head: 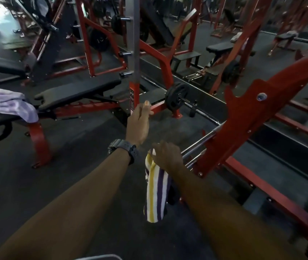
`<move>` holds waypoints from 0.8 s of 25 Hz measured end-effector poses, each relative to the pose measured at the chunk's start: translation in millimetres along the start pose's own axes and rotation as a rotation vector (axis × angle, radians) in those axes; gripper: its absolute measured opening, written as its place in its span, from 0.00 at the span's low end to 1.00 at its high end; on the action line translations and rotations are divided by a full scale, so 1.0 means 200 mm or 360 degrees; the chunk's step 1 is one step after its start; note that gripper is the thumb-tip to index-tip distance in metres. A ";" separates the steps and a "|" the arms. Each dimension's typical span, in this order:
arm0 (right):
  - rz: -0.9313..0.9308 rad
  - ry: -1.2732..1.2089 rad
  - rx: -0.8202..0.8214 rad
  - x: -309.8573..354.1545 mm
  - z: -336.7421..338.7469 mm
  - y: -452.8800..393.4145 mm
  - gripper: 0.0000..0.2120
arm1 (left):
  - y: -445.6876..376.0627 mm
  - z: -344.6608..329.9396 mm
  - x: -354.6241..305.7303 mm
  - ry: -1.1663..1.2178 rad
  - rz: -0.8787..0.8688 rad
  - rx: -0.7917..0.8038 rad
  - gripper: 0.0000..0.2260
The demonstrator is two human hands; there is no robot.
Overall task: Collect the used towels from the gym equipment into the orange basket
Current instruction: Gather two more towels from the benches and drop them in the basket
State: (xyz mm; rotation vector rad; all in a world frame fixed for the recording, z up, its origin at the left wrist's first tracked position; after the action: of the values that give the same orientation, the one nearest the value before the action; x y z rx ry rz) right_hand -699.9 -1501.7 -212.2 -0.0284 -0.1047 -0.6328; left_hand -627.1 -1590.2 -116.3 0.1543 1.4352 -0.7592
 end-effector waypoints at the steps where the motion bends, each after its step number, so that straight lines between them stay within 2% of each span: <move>1: 0.0039 0.0003 -0.0053 0.01 0.01 -0.01 0.14 | -0.03 0.01 0.00 0.0018 -0.0007 -0.0001 0.20; 3: 0.0051 -0.0128 -0.0256 0.03 0.13 -0.05 0.10 | -0.09 0.06 -0.03 0.0027 -0.0050 -0.0032 0.20; 5: -0.0017 -0.0447 -0.0481 0.07 0.34 -0.14 0.08 | -0.15 0.17 -0.07 -0.0028 -0.0115 -0.0104 0.18; 8: -0.0105 -0.1028 -0.0591 0.23 0.70 -0.33 0.13 | -0.26 0.45 -0.17 -0.0071 -0.0243 -0.0285 0.15; 11: -0.0027 -0.1431 -0.0722 0.52 0.96 -0.47 0.17 | -0.31 0.83 -0.31 -0.0186 -0.0339 -0.0503 0.15; 17: 0.0253 -0.1638 -0.0738 1.26 1.17 -0.64 0.15 | -0.36 1.68 -0.43 -0.0278 -0.0387 -0.0898 0.17; 20: 0.0310 -0.1699 -0.0702 1.61 1.13 -0.75 0.11 | -0.40 2.16 -0.35 -0.0431 -0.0412 -0.0982 0.10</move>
State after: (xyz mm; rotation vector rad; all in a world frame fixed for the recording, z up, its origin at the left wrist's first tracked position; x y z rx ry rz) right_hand -550.9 -1798.4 46.7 -0.7977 -0.9792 -0.3777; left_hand -309.2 -1852.5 49.1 -0.5971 1.3778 -0.4886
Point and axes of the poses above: each hand's wrist, its own y-axis away from the middle knuckle, its own z-axis out of the back of the hand, x = y × z, the point moved 3 cm from there along -y, towards the middle knuckle, and after that the axes turned 11 degrees about -z, right-handed, at the moved point
